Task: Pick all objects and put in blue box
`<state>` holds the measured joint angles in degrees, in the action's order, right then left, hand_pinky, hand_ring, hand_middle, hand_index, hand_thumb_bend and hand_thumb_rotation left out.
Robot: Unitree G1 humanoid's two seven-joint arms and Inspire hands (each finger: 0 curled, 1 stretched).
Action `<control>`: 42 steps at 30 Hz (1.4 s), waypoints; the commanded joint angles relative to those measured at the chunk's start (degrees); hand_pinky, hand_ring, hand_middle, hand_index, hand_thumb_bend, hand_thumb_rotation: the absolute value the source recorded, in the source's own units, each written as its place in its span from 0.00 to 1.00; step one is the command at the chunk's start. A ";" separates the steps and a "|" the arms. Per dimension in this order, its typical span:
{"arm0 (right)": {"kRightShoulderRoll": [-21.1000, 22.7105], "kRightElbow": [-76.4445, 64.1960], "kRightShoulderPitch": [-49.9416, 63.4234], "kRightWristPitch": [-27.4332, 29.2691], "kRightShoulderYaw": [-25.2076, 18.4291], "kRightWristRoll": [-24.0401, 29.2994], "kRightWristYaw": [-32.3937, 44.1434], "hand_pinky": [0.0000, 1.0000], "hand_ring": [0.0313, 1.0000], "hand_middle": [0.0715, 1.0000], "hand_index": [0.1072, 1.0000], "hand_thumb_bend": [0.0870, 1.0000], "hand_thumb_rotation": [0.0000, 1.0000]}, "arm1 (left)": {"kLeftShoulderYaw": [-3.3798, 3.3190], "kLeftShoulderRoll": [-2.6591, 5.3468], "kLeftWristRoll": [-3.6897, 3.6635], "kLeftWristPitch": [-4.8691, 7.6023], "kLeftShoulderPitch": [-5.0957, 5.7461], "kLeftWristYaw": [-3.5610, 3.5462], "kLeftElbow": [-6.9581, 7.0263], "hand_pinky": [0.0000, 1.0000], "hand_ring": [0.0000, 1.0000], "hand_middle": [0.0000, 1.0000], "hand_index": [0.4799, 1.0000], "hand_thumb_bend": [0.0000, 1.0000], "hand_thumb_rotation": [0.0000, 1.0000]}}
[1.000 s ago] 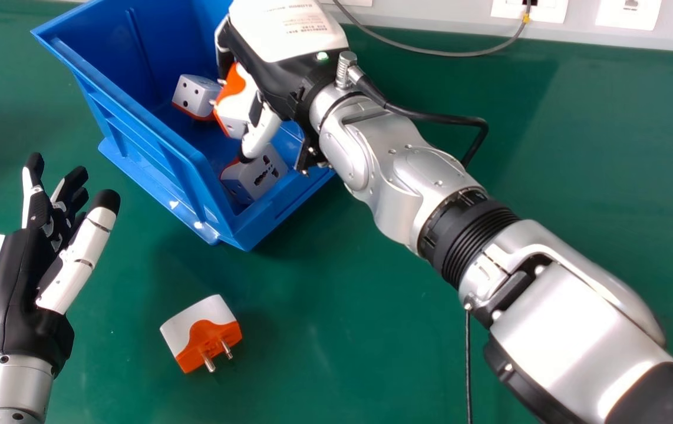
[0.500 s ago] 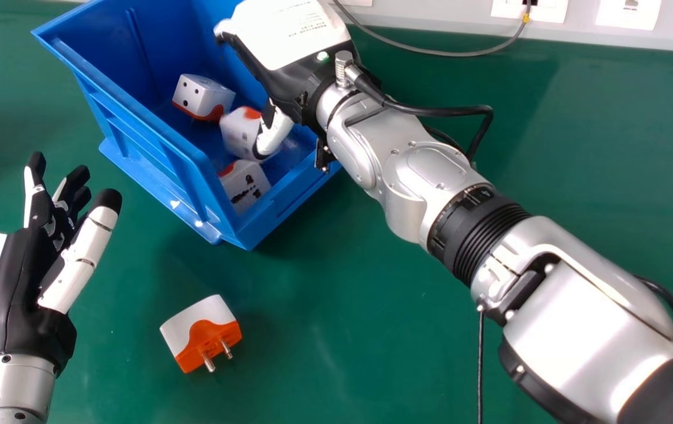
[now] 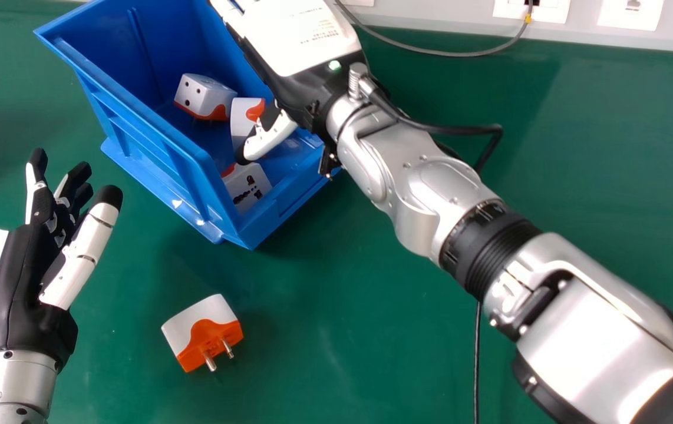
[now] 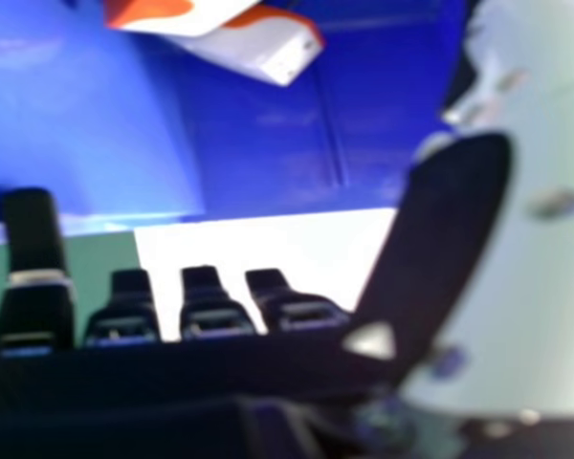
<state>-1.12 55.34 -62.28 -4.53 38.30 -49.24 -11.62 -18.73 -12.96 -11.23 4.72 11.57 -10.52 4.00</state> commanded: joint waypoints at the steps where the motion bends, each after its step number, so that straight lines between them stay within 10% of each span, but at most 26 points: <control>1: 1.62 -4.45 0.67 -1.10 -1.30 0.01 -1.82 0.99 0.99 0.99 0.99 0.80 0.43 | -0.21 -0.28 -0.04 1.18 -0.69 0.07 0.57 0.96 0.97 0.96 0.85 0.50 0.53; 20: 17.22 -65.31 38.68 0.98 -8.42 -2.72 2.20 1.00 1.00 1.00 1.00 0.70 0.35 | -1.37 -0.17 -1.08 2.10 -0.75 -0.33 -0.80 0.94 0.96 0.95 0.85 0.50 0.51; 27: 23.77 -79.72 53.59 6.35 -12.51 -3.72 4.63 1.00 1.00 1.00 1.00 0.70 0.32 | -1.32 0.12 0.05 2.12 -0.37 1.26 0.43 0.95 0.97 0.96 0.89 0.49 0.50; 42: 36.38 -79.84 69.09 29.34 -17.73 -4.66 0.96 1.00 1.00 1.00 1.00 0.60 0.34 | -1.86 -0.65 2.07 4.61 0.43 1.53 -0.14 0.96 0.99 0.99 0.95 0.42 0.56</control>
<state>34.22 -24.04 6.70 22.45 21.62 -54.24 -10.04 -19.96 -12.74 -9.28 7.70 11.87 -9.02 3.04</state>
